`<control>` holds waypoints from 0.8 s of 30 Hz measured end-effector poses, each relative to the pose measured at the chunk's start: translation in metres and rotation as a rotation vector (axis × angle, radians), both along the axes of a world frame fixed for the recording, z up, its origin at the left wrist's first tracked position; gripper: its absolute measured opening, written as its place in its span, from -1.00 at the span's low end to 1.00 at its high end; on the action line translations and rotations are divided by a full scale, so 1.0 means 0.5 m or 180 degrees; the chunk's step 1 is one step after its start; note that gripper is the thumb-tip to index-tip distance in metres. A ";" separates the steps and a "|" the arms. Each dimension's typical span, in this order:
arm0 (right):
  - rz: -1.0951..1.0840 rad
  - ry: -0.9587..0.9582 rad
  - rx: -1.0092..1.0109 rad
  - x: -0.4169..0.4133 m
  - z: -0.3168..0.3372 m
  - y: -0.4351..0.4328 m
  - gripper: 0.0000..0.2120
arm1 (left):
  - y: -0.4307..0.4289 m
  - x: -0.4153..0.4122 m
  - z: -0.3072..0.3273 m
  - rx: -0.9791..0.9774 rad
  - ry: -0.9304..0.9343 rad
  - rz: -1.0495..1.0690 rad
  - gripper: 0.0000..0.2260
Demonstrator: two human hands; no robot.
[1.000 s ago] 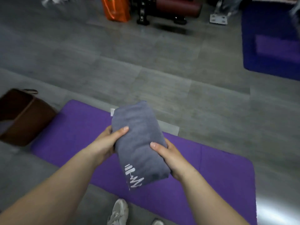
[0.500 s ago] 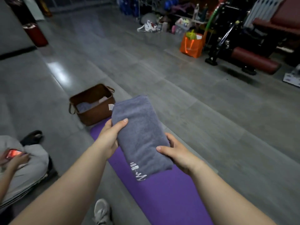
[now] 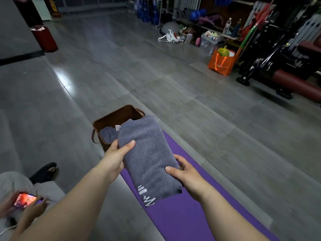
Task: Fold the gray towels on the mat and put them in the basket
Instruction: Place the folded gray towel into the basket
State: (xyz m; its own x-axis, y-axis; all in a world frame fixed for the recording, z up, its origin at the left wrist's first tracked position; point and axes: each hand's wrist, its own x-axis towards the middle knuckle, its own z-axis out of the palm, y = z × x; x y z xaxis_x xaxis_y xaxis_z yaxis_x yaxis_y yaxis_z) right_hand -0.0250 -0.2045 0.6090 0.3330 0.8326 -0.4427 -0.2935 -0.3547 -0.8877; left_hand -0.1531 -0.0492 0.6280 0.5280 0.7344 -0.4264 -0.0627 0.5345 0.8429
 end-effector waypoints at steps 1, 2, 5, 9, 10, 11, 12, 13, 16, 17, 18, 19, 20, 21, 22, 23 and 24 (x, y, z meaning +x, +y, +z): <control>-0.0013 0.0007 -0.0047 -0.005 -0.007 0.032 -0.60 | 0.037 -0.002 -0.009 -0.0049 0.0044 -0.0050 -0.82; -0.0027 0.0017 -0.0087 -0.008 -0.014 0.063 -0.61 | 0.070 -0.002 -0.018 -0.0087 0.0077 -0.0093 -0.79; -0.0136 0.0080 -0.0183 -0.003 -0.043 0.149 -0.60 | 0.163 0.014 -0.051 -0.0149 0.0164 -0.0195 -0.78; -0.0279 0.0191 -0.0354 0.018 -0.099 0.281 -0.58 | 0.298 0.045 -0.107 -0.0282 0.0390 -0.0359 -0.87; -0.0298 0.0226 -0.0401 0.026 -0.117 0.323 -0.59 | 0.339 0.051 -0.123 -0.0329 0.0457 -0.0383 -0.88; -0.0306 0.0282 -0.0450 0.035 -0.136 0.369 -0.62 | 0.384 0.057 -0.146 -0.0361 0.0543 -0.0366 -0.86; -0.0298 0.0331 -0.0503 0.045 -0.159 0.423 -0.67 | 0.432 0.062 -0.166 -0.0384 0.0631 -0.0320 -0.80; -0.0275 0.0344 -0.0572 0.055 -0.181 0.482 -0.70 | 0.486 0.068 -0.188 -0.0395 0.0715 -0.0256 -0.73; -0.0206 0.0241 -0.0642 0.087 -0.252 0.678 -0.69 | 0.660 0.088 -0.260 -0.0339 0.0899 -0.0066 -0.68; -0.0169 0.0202 -0.0669 0.093 -0.272 0.738 -0.71 | 0.711 0.090 -0.288 -0.0333 0.0980 -0.0001 -0.65; -0.0133 0.0180 -0.0723 0.099 -0.295 0.791 -0.74 | 0.758 0.092 -0.316 -0.0340 0.1061 0.0067 -0.63; -0.0115 0.0193 -0.0775 0.103 -0.322 0.837 -0.77 | 0.801 0.095 -0.347 -0.0367 0.1114 0.0115 -0.61; -0.0086 0.0243 -0.0829 0.106 -0.353 0.874 -0.77 | 0.837 0.099 -0.378 -0.0398 0.1151 0.0117 -0.60; -0.0038 0.0291 -0.0875 0.111 -0.388 0.907 -0.76 | 0.871 0.104 -0.416 -0.0443 0.1181 0.0125 -0.60; 0.0017 0.0329 -0.0926 0.117 -0.430 0.935 -0.75 | 0.900 0.109 -0.457 -0.0483 0.1216 0.0102 -0.60; 0.0070 0.0353 -0.0973 0.124 -0.474 0.959 -0.78 | 0.926 0.115 -0.504 -0.0510 0.1278 0.0042 -0.60; 0.0115 0.0366 -0.1017 0.133 -0.520 0.981 -0.81 | 0.949 0.122 -0.552 -0.0511 0.1328 -0.0049 -0.60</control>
